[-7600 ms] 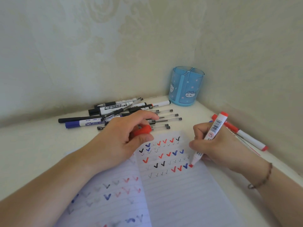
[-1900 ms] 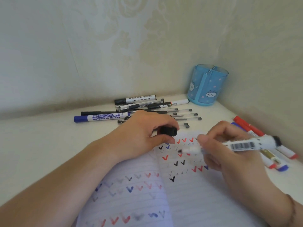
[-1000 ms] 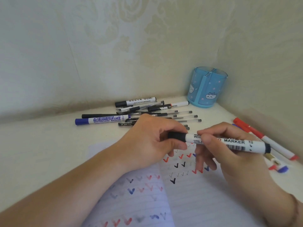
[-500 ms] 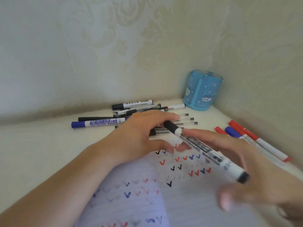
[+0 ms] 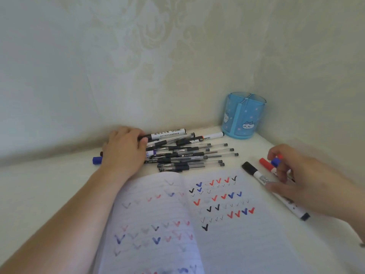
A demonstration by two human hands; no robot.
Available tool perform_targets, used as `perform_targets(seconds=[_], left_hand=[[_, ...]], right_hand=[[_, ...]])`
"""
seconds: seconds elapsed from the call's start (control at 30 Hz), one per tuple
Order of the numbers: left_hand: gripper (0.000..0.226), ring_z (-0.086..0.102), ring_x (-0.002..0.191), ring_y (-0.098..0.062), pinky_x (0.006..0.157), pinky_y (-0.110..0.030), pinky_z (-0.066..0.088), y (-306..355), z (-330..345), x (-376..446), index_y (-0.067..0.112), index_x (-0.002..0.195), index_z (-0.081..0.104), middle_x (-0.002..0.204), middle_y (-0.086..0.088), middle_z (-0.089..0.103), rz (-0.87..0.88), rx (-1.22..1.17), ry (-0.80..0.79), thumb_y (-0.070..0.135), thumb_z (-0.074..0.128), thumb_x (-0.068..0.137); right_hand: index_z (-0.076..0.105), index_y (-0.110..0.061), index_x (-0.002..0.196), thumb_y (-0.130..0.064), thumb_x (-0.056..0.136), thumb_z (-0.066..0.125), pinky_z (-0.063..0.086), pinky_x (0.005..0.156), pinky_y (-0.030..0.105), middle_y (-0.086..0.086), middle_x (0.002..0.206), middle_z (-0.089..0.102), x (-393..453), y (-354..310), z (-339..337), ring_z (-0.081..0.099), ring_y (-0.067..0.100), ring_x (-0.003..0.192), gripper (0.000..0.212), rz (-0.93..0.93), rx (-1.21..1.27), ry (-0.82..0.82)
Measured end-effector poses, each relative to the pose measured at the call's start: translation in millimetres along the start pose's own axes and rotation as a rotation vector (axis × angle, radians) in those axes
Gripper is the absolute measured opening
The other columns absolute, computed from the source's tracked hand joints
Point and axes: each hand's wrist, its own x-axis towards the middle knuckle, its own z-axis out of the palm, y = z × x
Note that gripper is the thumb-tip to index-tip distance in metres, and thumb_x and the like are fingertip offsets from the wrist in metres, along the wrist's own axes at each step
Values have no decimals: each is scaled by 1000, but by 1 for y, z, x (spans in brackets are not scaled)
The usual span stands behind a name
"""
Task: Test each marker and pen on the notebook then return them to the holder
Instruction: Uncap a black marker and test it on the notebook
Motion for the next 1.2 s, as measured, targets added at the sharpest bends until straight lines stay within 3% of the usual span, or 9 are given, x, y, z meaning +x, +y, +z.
perform_targets(seconds=[0.13,0.27,0.53,0.77,0.87,0.93,1.07,1.13,1.2], left_hand=[[33,39,123,-32,101,-47,35,2,0,-1,30,128,57,130,-5,49,32,20,-57,35,38,101],[34,35,127,-30,103,-47,30,4,1,-4,35,132,52,136,0,46,33,129,-96,37,37,101],[15,61,100,-31,86,-39,47,-1,-5,0,25,99,68,102,-2,70,-69,41,71,26,54,93],[22,65,102,-22,94,-41,50,-14,-10,7,28,96,70,96,6,72,-198,-194,17,13,71,80],[23,65,97,-25,91,-36,50,-13,-11,6,22,99,74,99,-3,74,-147,-219,100,8,68,82],[21,60,85,-22,81,-26,44,-6,-17,5,16,103,75,96,-8,73,-100,-264,206,6,64,87],[22,61,71,-11,70,-11,42,12,-35,0,23,97,75,85,-2,73,-66,-584,351,6,64,90],[30,69,75,-12,81,-18,52,29,-42,-10,31,89,73,78,4,75,14,-910,288,2,64,89],[36,72,77,-11,82,-22,55,50,-42,-27,30,89,74,75,8,76,160,-1028,128,-4,64,87]], right_hand=[[45,-44,85,-40,79,68,50,61,34,-15,74,57,4,7,8,54,3,67,24,18,-95,55],[50,-41,81,-35,81,66,51,64,35,-16,76,58,5,6,8,54,3,70,17,33,-105,59],[57,-46,89,-52,77,60,53,68,40,-17,74,57,3,-5,11,56,3,78,14,-21,65,164],[62,-42,80,-45,76,63,53,66,40,-24,87,56,-3,-18,7,55,8,70,5,-79,241,294],[62,-42,76,-42,76,65,52,63,38,-20,81,59,-4,-20,7,53,9,70,3,-90,289,349],[63,-40,74,-43,75,64,51,62,38,-17,77,60,-6,-22,7,54,11,68,3,-89,319,376],[67,-38,76,-46,76,65,51,63,36,-11,72,64,-6,-26,10,57,13,67,8,-130,366,427],[67,-42,88,-60,73,64,48,62,31,-9,73,65,-6,-29,12,53,15,65,25,-153,449,370],[59,-45,113,-74,67,62,44,59,21,-7,75,65,-9,-35,15,51,13,64,54,-219,625,242]])
